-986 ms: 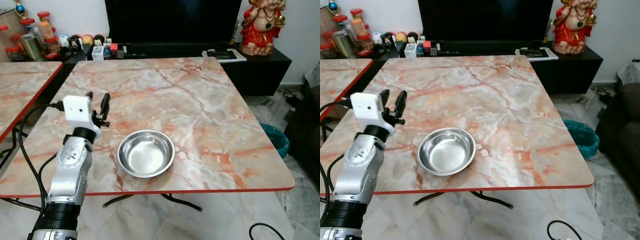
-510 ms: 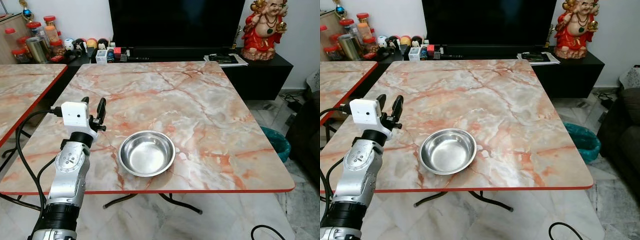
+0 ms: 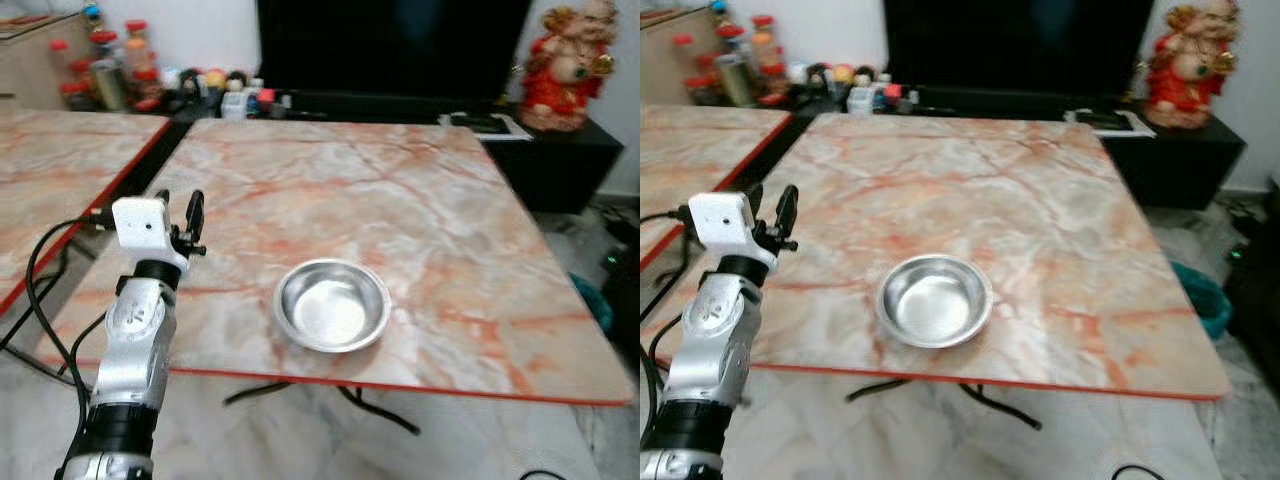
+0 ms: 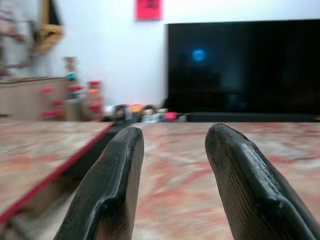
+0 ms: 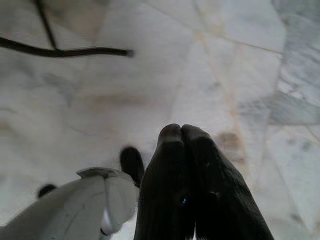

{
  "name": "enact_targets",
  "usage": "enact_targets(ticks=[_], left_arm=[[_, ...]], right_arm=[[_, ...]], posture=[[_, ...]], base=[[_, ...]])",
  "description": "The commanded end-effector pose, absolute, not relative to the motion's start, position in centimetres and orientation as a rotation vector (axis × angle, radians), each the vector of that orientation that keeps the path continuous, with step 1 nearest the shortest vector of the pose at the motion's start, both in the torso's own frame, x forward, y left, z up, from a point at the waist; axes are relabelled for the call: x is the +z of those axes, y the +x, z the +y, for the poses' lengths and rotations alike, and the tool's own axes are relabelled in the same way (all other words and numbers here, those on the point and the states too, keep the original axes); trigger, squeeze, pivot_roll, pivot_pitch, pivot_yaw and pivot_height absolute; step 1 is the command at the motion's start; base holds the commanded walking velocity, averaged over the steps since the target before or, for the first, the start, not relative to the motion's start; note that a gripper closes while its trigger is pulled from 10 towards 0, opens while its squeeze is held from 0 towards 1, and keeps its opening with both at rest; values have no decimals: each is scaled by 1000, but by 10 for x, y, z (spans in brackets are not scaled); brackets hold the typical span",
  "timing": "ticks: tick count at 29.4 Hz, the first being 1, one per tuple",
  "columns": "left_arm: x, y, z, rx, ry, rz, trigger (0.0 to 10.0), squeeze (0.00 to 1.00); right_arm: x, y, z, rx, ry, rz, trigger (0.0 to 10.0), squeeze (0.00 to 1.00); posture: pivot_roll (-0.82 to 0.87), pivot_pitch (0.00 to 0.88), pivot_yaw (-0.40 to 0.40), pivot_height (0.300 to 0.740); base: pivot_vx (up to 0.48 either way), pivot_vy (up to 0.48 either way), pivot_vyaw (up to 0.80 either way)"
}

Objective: Setting the table

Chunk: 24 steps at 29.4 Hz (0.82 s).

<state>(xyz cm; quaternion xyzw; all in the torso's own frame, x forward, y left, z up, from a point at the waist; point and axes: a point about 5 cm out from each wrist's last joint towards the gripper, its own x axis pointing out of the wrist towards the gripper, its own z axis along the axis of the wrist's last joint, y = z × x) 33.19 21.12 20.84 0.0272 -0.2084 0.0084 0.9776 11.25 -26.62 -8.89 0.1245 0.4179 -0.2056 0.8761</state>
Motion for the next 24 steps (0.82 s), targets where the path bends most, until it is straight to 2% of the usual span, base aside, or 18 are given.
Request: enact_targets(ticks=[1, 24], left_arm=[[210, 334, 207, -1, 40, -414, 10000, 0], [209, 333, 218, 15, 29, -392, 10000, 0]], right_arm=[[-90, 106, -268, -455, 276, 877, 10000, 0], [-88, 106, -275, -465, 288, 877, 10000, 0]], posture=[[-20, 84, -27, 740], [-13, 64, -24, 740]], base=[[0, 292, 0], [0, 318, 0]])
